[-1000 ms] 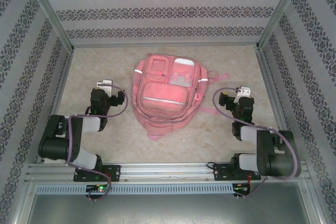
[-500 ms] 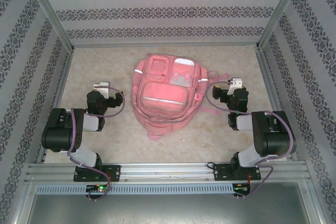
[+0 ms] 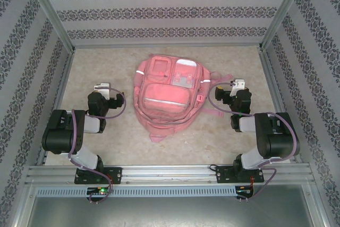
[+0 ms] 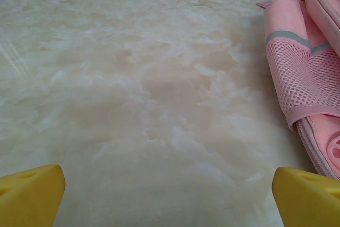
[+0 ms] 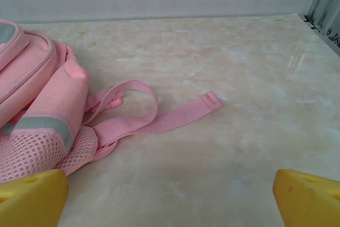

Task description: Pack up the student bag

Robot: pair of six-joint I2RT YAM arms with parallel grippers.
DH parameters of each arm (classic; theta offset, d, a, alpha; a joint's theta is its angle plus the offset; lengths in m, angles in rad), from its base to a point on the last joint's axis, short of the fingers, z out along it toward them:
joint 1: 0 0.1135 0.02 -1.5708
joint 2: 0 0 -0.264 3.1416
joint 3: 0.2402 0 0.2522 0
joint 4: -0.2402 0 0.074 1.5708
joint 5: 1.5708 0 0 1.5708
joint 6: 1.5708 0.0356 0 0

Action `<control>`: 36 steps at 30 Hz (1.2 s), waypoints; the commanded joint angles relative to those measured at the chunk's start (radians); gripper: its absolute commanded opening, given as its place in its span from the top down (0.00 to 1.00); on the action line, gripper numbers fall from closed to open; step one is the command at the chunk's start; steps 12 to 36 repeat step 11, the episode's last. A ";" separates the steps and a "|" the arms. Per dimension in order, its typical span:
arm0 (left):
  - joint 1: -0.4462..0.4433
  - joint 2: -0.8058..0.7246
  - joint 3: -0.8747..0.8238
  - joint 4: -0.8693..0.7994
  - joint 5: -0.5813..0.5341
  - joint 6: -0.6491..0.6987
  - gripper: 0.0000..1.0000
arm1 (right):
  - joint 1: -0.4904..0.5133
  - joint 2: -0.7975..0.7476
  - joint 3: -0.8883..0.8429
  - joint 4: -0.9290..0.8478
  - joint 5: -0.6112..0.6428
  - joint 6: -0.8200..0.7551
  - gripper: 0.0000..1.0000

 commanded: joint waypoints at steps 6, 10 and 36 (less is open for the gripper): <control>0.007 -0.003 0.004 0.048 -0.002 -0.015 0.01 | 0.005 -0.003 0.019 0.005 0.012 -0.014 0.02; 0.007 -0.003 0.004 0.048 -0.001 -0.015 0.01 | 0.009 -0.003 0.018 0.007 0.016 -0.014 0.02; 0.007 -0.003 0.004 0.047 -0.002 -0.015 0.01 | 0.015 -0.005 0.016 0.008 0.028 -0.021 0.02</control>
